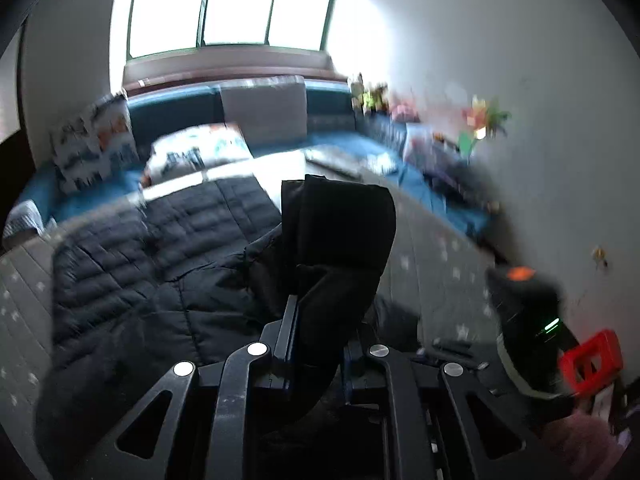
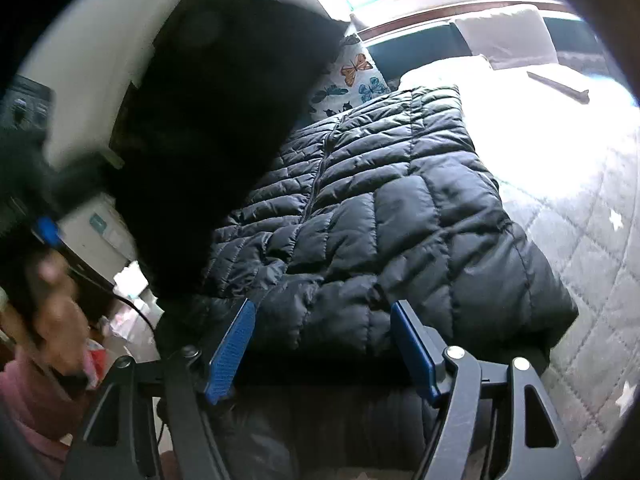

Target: Fold large clothes

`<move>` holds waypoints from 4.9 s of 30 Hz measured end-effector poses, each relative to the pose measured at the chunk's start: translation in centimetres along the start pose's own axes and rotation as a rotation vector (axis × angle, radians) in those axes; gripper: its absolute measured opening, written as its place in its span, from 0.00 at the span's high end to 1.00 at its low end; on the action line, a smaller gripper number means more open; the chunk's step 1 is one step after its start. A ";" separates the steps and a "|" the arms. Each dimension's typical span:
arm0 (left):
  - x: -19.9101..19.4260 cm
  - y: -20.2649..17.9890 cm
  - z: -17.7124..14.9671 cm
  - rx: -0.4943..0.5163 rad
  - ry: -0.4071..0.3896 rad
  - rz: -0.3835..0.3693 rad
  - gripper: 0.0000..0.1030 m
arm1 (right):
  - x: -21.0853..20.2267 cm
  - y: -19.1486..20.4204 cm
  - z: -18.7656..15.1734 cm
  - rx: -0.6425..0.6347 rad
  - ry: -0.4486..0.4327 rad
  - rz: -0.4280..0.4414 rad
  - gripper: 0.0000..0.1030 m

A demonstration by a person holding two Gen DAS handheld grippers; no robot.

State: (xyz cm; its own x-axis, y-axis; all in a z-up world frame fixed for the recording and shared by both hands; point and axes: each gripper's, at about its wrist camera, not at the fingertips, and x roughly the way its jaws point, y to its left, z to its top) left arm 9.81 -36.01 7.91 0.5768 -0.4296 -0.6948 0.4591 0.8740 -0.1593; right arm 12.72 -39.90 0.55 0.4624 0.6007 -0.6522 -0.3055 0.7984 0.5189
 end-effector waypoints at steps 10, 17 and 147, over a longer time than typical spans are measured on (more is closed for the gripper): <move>6.7 -1.9 -3.3 0.037 0.154 -0.153 0.26 | -0.6 -0.7 -0.6 0.023 -0.001 0.034 0.25; 1.5 0.3 -0.3 0.059 0.069 -0.187 0.22 | -1.7 -1.8 -0.4 0.080 -0.009 0.077 0.25; -6.8 25.6 -11.3 -0.081 0.135 0.053 0.22 | 1.2 1.1 2.0 -0.299 0.150 -0.275 0.47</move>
State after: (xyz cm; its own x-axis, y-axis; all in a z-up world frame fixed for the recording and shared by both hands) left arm 10.02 -8.14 0.62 0.5006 -0.3525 -0.7906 0.3710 0.9126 -0.1720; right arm 14.57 -38.32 1.41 0.4411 0.3457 -0.8282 -0.4260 0.8929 0.1458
